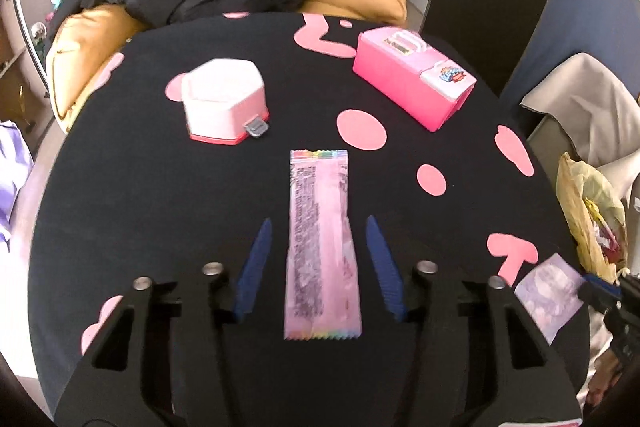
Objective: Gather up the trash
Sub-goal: 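Grasp the pink bar wrapper with the left gripper while the right grasps the clear packet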
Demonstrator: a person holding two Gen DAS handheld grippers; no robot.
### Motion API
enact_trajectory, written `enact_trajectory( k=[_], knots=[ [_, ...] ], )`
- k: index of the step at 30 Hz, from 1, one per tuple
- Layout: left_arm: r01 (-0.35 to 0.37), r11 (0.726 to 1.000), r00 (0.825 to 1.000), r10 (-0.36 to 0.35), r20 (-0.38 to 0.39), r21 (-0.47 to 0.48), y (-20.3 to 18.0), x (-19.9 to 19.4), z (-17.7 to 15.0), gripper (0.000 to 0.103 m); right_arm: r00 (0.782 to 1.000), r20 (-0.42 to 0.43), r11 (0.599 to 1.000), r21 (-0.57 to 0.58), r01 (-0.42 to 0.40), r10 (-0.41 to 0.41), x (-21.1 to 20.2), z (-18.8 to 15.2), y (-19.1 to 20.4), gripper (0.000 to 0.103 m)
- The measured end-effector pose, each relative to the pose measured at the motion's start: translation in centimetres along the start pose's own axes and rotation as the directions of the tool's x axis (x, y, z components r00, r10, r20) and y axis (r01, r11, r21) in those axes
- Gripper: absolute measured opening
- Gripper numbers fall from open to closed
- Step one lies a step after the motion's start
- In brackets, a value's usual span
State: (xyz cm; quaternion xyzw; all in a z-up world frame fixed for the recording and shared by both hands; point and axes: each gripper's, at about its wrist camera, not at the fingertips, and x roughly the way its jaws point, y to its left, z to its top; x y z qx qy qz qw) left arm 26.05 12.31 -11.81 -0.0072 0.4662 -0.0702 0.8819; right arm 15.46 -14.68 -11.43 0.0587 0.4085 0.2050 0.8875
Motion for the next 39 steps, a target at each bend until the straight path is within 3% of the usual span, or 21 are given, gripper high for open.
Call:
enact_trajectory(
  k=[3, 7, 11, 17, 20, 24, 27, 32, 35, 39],
  knots=[
    [-0.003, 1.0, 1.0, 0.003, -0.019, -0.023, -0.1, 0.8, 0.3, 0.042, 1.0, -0.003, 1.0, 0.007, -0.003, 0.003, 0.4, -0.2, -0.2, 0.009],
    [-0.014, 1.0, 1.0, 0.014, -0.025, -0.011, -0.6, 1.1, 0.1, 0.03, 1.0, -0.012, 1.0, 0.0, -0.014, 0.014, 0.8, -0.5, -0.2, 0.009],
    [0.006, 1.0, 1.0, -0.006, -0.022, -0.007, -0.7, 0.8, -0.4, 0.022, 0.995, -0.04, 0.996, 0.015, -0.09, 0.091, 1.4, -0.8, -0.1, 0.009],
    [0.075, 0.997, 0.997, -0.075, -0.018, -0.006, -0.9, -0.9, -3.1, 0.021, 0.981, -0.125, 0.988, 0.071, -0.138, 0.146, 3.5, -1.5, 0.1, 0.011],
    [0.082, 0.997, 0.997, -0.082, -0.005, 0.001, -0.7, -1.9, -4.6, 0.021, 0.979, -0.131, 0.985, 0.089, -0.146, 0.157, 3.9, -1.2, 0.3, 0.011],
    [0.083, 0.996, 0.997, -0.083, 0.005, -0.022, 0.4, -3.0, -5.9, 0.022, 0.964, -0.149, 0.96, 0.207, -0.189, 0.222, 4.9, -0.7, 0.0, 0.011],
    [0.087, 0.995, 0.996, -0.087, 0.011, -0.041, 1.2, -3.8, -6.8, 0.021, 0.964, -0.152, 0.951, 0.253, -0.176, 0.219, 5.1, -0.5, 0.5, 0.011],
    [0.092, 0.992, 0.996, -0.09, 0.022, -0.087, 2.6, -4.6, -7.7, 0.022, 0.973, -0.159, 0.978, 0.158, -0.14, 0.165, 5.3, -0.5, 2.9, 0.013],
    [0.087, 0.991, 0.996, -0.085, 0.024, -0.106, 3.1, -4.9, -8.0, 0.022, 0.97, -0.179, 0.985, 0.088, -0.151, 0.165, 5.4, -0.2, 4.4, 0.02],
    [0.066, 0.992, 0.998, -0.065, 0.014, -0.106, 3.4, -5.3, -8.3, 0.022, 0.972, -0.169, 0.987, 0.053, -0.154, 0.161, 5.5, 0.0, 5.3, 0.021]
  ],
)
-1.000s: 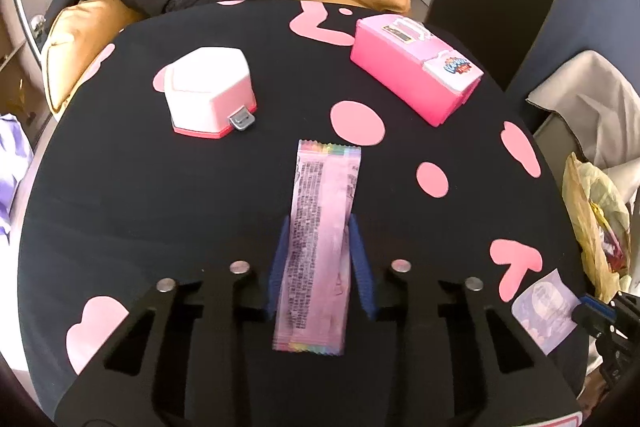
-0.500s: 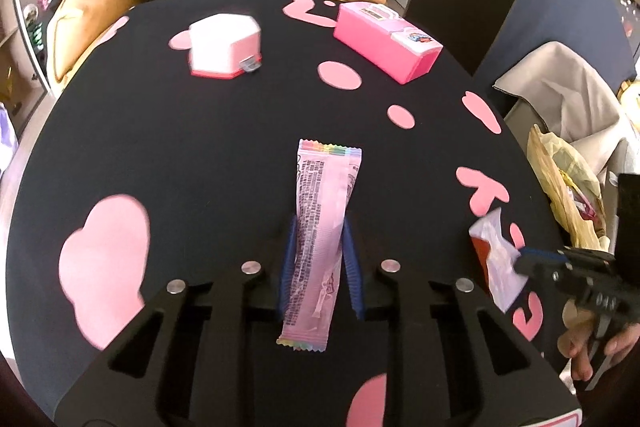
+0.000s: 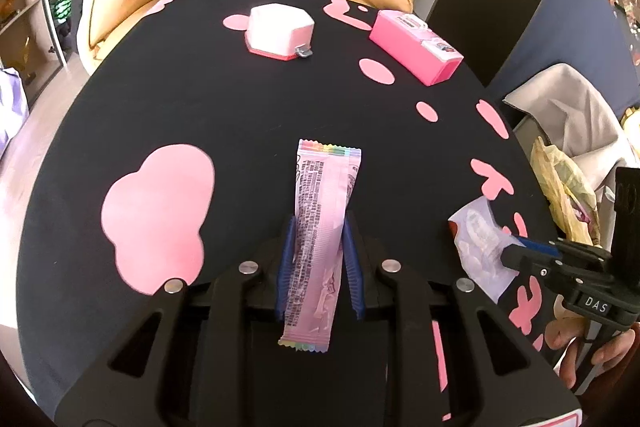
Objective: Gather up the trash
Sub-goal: 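Grasp the pink bar wrapper with the left gripper while the right grasps the clear packet, then carry the pink bar wrapper with the left gripper while the right carries the clear packet to the bin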
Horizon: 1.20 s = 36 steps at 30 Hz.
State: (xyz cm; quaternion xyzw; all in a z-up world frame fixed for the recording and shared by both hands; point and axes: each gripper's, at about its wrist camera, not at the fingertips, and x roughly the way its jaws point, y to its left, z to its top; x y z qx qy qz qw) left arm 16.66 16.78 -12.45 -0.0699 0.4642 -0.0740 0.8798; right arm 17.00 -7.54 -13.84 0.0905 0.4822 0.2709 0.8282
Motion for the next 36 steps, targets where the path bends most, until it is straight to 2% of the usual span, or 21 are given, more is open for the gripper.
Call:
enact_trajectory(
  k=[4, 10, 14, 19, 26, 33, 36],
  knots=[
    [0.009, 1.0, 1.0, -0.009, 0.01, 0.002, 0.2, -0.5, -0.8, 0.024, 0.999, 0.039, 0.999, -0.015, 0.037, -0.036, 0.7, -0.2, 0.8, 0.024],
    [0.044, 0.999, 0.999, -0.043, 0.025, -0.028, 0.9, -0.9, -1.2, 0.024, 0.998, 0.013, 0.998, -0.008, 0.058, -0.058, 1.1, 0.4, 1.0, 0.024],
    [0.058, 0.998, 0.998, -0.057, 0.031, -0.039, 1.1, -0.9, -1.3, 0.024, 0.994, 0.028, 0.984, -0.137, 0.111, -0.108, 1.1, -0.2, 2.3, 0.024],
    [0.059, 0.997, 0.998, -0.058, 0.031, -0.041, 1.2, -0.9, -1.3, 0.024, 0.974, 0.081, 0.927, -0.299, 0.227, -0.213, 1.4, -1.4, 4.2, 0.024],
    [0.065, 0.997, 0.998, -0.063, 0.032, -0.046, 1.3, -0.9, -1.3, 0.024, 0.983, 0.067, 0.954, -0.24, 0.18, -0.169, 1.0, -1.0, 3.1, 0.023],
    [0.063, 0.997, 0.998, -0.062, 0.033, -0.054, 1.4, -0.8, -1.3, 0.024, 0.984, 0.107, 0.953, -0.255, 0.164, -0.141, -0.2, -1.4, 3.4, 0.007],
    [0.074, 0.995, 0.996, -0.072, 0.047, -0.063, 1.4, -1.0, -1.3, 0.023, 0.982, 0.142, 0.952, -0.262, 0.161, -0.127, -1.5, -1.0, 3.7, 0.005]
  ],
)
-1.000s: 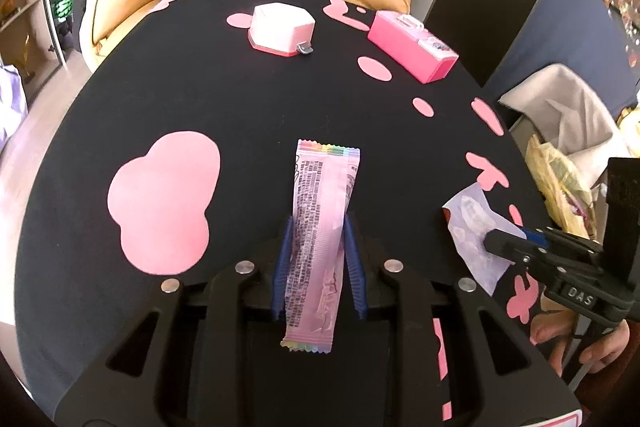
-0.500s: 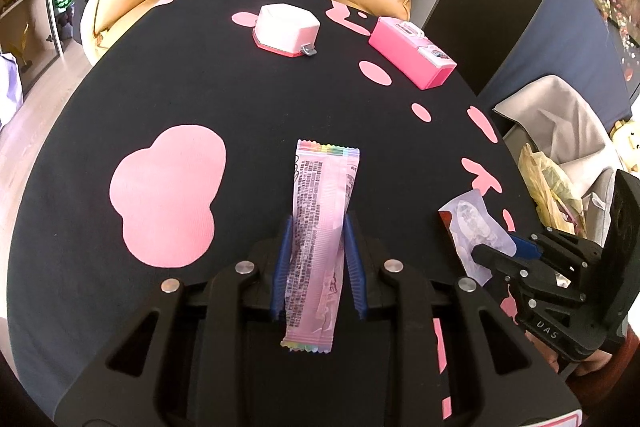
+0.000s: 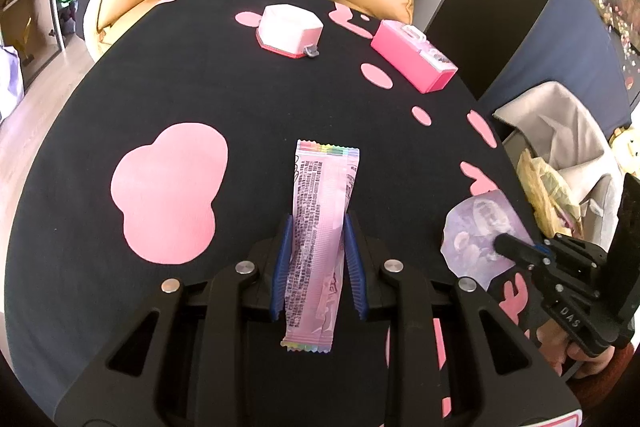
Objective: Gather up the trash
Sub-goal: 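Carry the pink bar wrapper with the left gripper while the right carries the clear packet to the bin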
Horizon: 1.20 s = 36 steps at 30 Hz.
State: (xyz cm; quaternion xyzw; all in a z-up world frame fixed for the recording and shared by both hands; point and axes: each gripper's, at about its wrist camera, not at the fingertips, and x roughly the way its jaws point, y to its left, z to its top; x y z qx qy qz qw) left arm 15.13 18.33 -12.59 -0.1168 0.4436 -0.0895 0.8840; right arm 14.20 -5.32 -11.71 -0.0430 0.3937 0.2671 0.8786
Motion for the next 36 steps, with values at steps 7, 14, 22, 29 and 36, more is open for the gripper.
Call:
enact_trajectory(
  k=[7, 14, 22, 29, 36],
  knots=[
    [0.0, 0.998, 0.998, -0.004, 0.066, 0.061, -2.3, -2.0, 1.2, 0.019, 0.993, 0.111, 0.999, -0.039, 0.032, -0.027, -3.8, 2.0, -0.6, 0.005],
    [0.016, 0.982, 0.989, -0.043, 0.14, 0.189, -8.9, -4.9, 3.9, 0.017, 0.963, 0.245, 0.993, -0.013, 0.122, -0.115, -9.9, 3.1, -4.2, 0.005],
    [0.104, 0.899, 0.971, -0.184, 0.153, 0.425, -21.9, -5.8, 5.5, 0.017, 0.897, 0.345, 0.961, 0.085, 0.265, -0.278, -18.4, 1.2, -11.2, 0.005],
    [0.275, 0.797, 0.94, -0.341, 0.024, 0.537, -31.6, -2.1, 4.5, 0.017, 0.834, 0.332, 0.895, 0.23, 0.381, -0.441, -23.9, -2.6, -17.9, 0.005],
    [0.413, 0.752, 0.904, -0.406, -0.132, 0.514, -37.4, 4.2, 3.2, 0.017, 0.809, 0.276, 0.846, 0.3, 0.441, -0.519, -25.9, -5.4, -21.9, 0.005]
  ],
)
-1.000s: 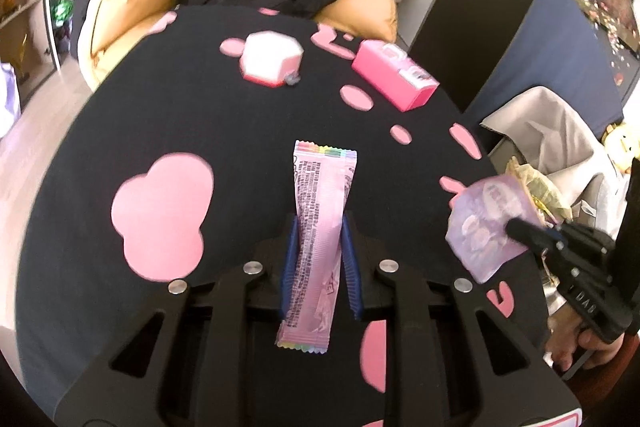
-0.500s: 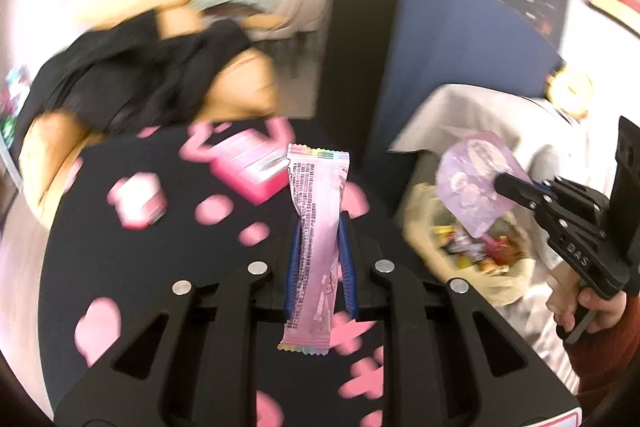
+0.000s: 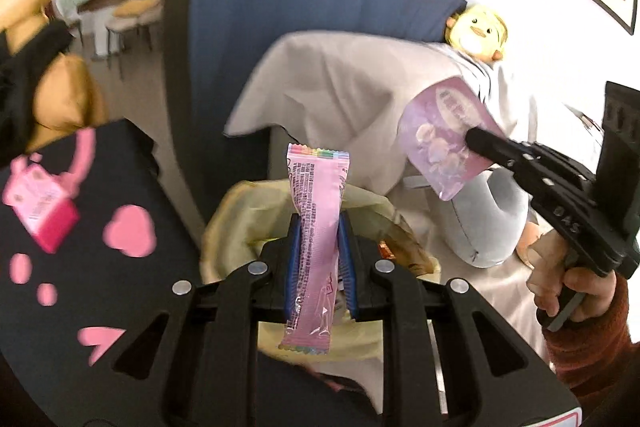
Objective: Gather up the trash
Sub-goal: 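Carry the pink bar wrapper with the left gripper while the right carries the clear packet to the bin, then open the left gripper over the bin while the right releases the clear packet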
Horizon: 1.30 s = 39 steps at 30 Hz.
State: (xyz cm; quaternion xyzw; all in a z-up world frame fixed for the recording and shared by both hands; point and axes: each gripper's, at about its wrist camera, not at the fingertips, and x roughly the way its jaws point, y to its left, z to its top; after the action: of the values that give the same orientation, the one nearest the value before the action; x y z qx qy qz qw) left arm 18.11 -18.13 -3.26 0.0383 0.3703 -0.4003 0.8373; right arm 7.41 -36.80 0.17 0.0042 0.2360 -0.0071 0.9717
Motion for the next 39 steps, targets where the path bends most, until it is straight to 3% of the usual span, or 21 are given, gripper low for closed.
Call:
enact_trajectory(
  k=[1, 3, 4, 5, 14, 21, 24, 27, 28, 29, 30, 32, 39],
  knots=[
    [0.019, 1.0, 1.0, -0.019, -0.01, -0.011, -0.1, 1.0, 0.1, 0.02, 1.0, -0.005, 1.0, 0.008, 0.006, -0.005, 0.1, -0.2, -0.5, 0.005],
    [0.049, 0.998, 0.998, -0.051, -0.041, -0.044, 0.1, 2.9, 0.2, 0.037, 1.0, -0.009, 1.0, 0.014, 0.012, -0.011, 0.4, -0.3, -0.6, 0.005],
    [0.043, 0.997, 0.998, -0.046, -0.044, -0.056, 0.3, 3.3, 0.1, 0.047, 1.0, -0.009, 1.0, 0.019, 0.013, -0.012, 0.6, -0.4, -0.7, 0.005],
    [0.028, 0.997, 0.999, -0.031, -0.039, -0.074, 0.6, 3.5, 0.0, 0.05, 1.0, -0.01, 1.0, 0.023, 0.01, -0.01, 1.0, -0.4, -0.6, 0.005],
    [-0.16, 0.975, 0.987, 0.162, -0.001, -0.156, 2.7, -0.5, -1.6, 0.058, 0.992, -0.094, 0.995, 0.065, -0.08, 0.086, 3.9, -2.4, 1.0, 0.005],
    [-0.226, 0.944, 0.97, 0.241, 0.034, -0.241, 4.4, -4.9, -3.2, 0.06, 0.969, -0.198, 0.987, 0.096, -0.129, 0.146, 7.1, -4.0, 2.8, 0.005],
    [-0.241, 0.934, 0.967, 0.254, 0.017, -0.263, 5.3, -6.2, -4.2, 0.068, 0.959, -0.235, 0.986, 0.1, -0.136, 0.157, 8.2, -4.6, 3.4, 0.006],
    [-0.272, 0.924, 0.959, 0.282, -0.002, -0.27, 5.9, -7.4, -5.2, 0.083, 0.957, -0.266, 0.992, 0.081, -0.095, 0.113, 8.9, -5.2, 3.6, 0.007],
    [-0.282, 0.92, 0.956, 0.293, 0.0, -0.274, 6.2, -7.9, -5.6, 0.085, 0.956, -0.278, 0.995, 0.077, -0.071, 0.09, 9.1, -5.4, 3.7, 0.009],
    [-0.289, 0.916, 0.954, 0.301, 0.0, -0.277, 6.3, -8.2, -5.8, 0.085, 0.956, -0.283, 0.995, 0.078, -0.063, 0.082, 9.1, -5.5, 3.5, 0.018],
    [-0.297, 0.912, 0.951, 0.31, 0.003, -0.283, 6.5, -8.7, -6.1, 0.085, 0.954, -0.288, 0.995, 0.083, -0.056, 0.077, 9.2, -5.6, 3.4, 0.034],
    [-0.309, 0.902, 0.945, 0.328, 0.014, -0.301, 6.9, -9.5, -6.7, 0.09, 0.95, -0.295, 0.991, 0.112, -0.068, 0.099, 9.1, -5.9, 3.2, 0.048],
    [-0.361, 0.87, 0.917, 0.397, 0.044, -0.335, 6.6, -12.2, -8.9, 0.091, 0.965, -0.259, 0.994, 0.109, -0.012, 0.04, 6.9, -5.8, 3.2, 0.048]
  ],
)
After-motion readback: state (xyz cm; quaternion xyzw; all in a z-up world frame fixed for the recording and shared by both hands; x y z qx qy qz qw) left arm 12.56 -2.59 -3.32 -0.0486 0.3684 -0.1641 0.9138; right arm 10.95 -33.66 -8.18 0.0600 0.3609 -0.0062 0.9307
